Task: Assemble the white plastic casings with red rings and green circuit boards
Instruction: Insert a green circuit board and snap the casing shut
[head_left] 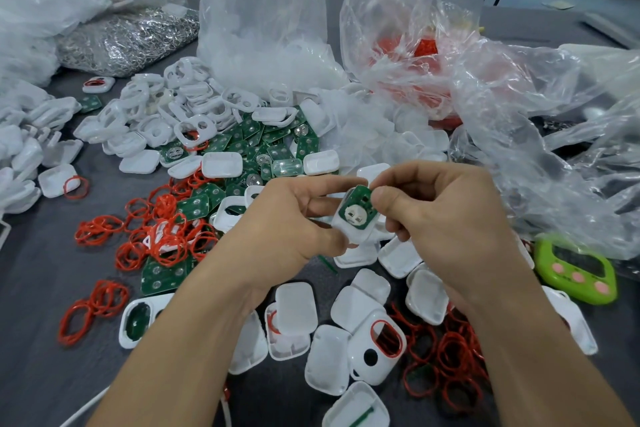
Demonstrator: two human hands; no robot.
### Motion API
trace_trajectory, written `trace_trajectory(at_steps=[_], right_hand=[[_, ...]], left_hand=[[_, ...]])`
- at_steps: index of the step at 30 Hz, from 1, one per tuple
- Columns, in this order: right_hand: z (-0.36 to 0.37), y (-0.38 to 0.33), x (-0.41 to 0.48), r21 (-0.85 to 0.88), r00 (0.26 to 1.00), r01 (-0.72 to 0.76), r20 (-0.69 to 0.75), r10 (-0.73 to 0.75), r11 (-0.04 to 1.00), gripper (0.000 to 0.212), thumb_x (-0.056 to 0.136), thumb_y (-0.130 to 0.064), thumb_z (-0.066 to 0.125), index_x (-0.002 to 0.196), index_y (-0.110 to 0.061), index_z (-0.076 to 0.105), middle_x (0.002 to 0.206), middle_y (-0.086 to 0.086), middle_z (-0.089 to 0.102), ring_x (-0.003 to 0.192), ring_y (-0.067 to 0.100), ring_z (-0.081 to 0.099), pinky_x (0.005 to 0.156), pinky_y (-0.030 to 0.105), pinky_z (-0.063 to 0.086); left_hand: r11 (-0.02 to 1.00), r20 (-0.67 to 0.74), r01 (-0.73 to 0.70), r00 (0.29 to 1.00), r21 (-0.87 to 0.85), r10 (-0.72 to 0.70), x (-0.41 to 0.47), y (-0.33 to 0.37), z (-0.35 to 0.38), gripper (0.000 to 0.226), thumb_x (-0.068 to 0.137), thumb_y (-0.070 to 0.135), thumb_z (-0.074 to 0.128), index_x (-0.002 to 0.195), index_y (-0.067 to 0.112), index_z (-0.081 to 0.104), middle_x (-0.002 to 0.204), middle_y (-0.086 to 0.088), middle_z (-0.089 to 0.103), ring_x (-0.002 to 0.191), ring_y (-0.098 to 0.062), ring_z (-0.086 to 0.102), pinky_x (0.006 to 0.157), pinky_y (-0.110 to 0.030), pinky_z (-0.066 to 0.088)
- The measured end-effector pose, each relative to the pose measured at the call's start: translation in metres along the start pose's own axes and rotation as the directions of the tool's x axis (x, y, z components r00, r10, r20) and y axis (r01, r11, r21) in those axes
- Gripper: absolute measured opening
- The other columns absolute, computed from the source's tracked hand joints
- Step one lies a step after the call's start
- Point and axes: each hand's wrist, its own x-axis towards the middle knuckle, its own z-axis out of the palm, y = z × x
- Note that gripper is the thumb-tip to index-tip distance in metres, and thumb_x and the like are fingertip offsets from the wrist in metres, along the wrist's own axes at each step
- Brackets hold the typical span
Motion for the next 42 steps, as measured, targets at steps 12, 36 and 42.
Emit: trace_trajectory(at_steps=[12, 36, 42], right_hand=[[0.004, -0.001, -0.003, -0.147, 0.999, 0.043, -0.025, -0.047, 0.988, 0.019, 0.083, -0.013, 0.081, 0.075, -0.031, 0.079, 0.064, -0.006, 0.074, 0.055, 0.01, 0.066, 0.059, 0.03, 0.055], [0.005, 0.005, -0.001, -0.076, 0.961, 0.015, -0.274, -0.036, 0.997, 0.012, 0.083, -0.023, 0.083, 0.073, -0.03, 0.079, 0.067, -0.011, 0.074, 0.059, 0.006, 0.069, 0.058, 0.022, 0.057], [-0.001, 0.002, 0.005, 0.18, 0.977, -0.211, 0.013, 0.212, 0.961, 0.018, 0.092, -0.006, 0.069, 0.084, -0.016, 0.082, 0.073, 0.005, 0.074, 0.057, 0.014, 0.059, 0.054, 0.02, 0.051]], left_hand=[[1.0, -0.008, 0.002, 1.0, 0.017, -0.002, 0.002, -0.002, -0.001, 0.065, 0.078, -0.021, 0.069, 0.127, 0.022, 0.07, 0.098, -0.003, 0.08, 0.085, -0.01, 0.072, 0.084, -0.03, 0.06], [0.999, -0.001, -0.003, 1.0, -0.037, 0.003, 0.001, -0.001, 0.0, 0.064, 0.079, -0.021, 0.068, 0.124, 0.024, 0.071, 0.1, -0.002, 0.08, 0.092, -0.019, 0.074, 0.084, -0.032, 0.058], [0.992, -0.003, -0.013, 1.0, -0.128, 0.013, 0.0, -0.001, 0.0, 0.063, 0.08, -0.022, 0.067, 0.129, 0.018, 0.068, 0.103, -0.007, 0.08, 0.089, -0.018, 0.072, 0.082, -0.028, 0.06]])
